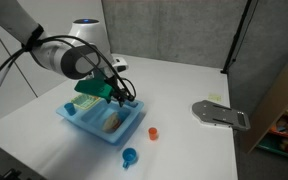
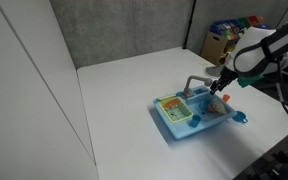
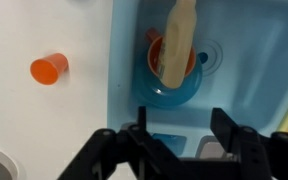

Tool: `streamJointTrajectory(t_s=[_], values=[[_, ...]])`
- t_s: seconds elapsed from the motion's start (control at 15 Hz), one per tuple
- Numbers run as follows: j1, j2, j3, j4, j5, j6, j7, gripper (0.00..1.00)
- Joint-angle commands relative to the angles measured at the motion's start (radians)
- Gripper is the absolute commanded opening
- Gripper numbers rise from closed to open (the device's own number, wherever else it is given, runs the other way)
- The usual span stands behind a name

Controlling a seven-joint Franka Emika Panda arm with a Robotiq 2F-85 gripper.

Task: Put the small container in the orange cup in the sink plush toy

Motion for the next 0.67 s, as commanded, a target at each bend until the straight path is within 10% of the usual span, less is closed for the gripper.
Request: streamJointTrajectory(t_s=[0.0,0.6], values=[[-0.01,0.003,0.005,0.02,-0.008,-0.029,0.013,0.99],[0.001,-0.068,-0.025,-0.009,-0.021,-0.107,0.048,1.0]])
